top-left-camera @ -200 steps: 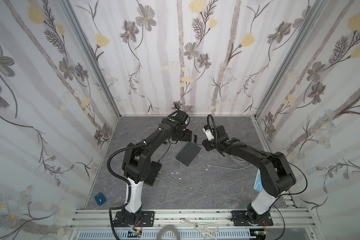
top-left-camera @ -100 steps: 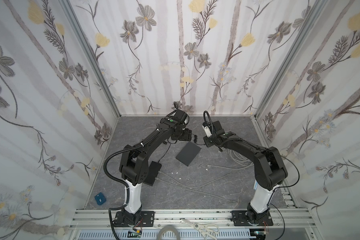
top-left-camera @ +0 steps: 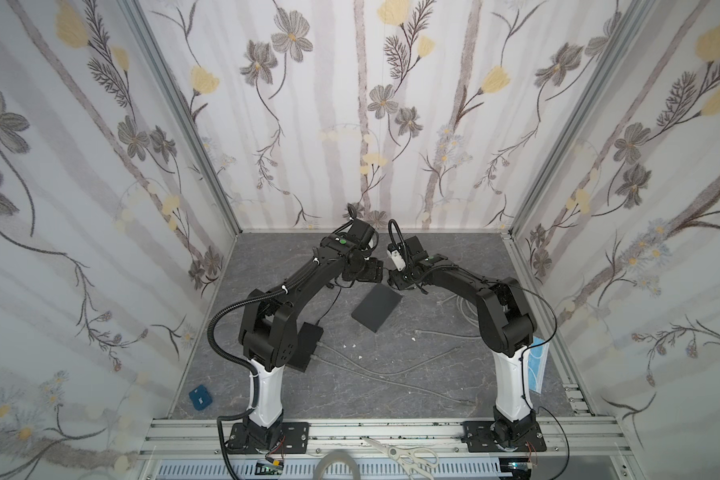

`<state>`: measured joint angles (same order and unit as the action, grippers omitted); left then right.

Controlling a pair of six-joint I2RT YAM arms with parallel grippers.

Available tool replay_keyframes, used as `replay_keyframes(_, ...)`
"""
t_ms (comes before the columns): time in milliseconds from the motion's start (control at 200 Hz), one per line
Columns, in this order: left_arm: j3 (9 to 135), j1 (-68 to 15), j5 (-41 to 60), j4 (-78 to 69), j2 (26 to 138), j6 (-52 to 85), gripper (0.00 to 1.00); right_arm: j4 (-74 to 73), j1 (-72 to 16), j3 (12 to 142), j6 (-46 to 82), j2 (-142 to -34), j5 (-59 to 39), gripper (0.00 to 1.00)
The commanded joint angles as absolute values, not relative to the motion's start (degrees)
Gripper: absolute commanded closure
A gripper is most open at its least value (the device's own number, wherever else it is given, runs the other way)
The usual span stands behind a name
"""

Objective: Insert the plug into the switch port

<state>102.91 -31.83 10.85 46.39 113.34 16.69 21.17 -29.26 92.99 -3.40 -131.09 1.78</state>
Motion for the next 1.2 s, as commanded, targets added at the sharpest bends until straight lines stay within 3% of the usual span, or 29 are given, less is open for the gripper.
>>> replay_keyframes(0, 102.9, -31.8, 12.8, 45.8, 113.9, 17.7, 0.2, 22.5, -29.6, 96.1, -2.4, -133.7, 1.5, 0.55)
replay_keyframes(430, 102.5, -31.8, 11.9, 46.0, 112.9, 17.4, 0.2, 24.5, -28.1, 105.5, 2.2, -141.1, 11.5, 0.54)
replay_keyframes(809, 102.3, -31.8, 13.0, 45.7, 112.0, 17.8, 0.2, 20.7, -25.3, 98.8, 2.6, -132.4, 6.8, 0.52)
replay_keyframes(1199, 101.9, -32.4, 11.1, 45.8, 110.5, 17.3, 0.2, 22.1, -18.9, 104.8, 10.7, -139.1, 4.0, 0.52)
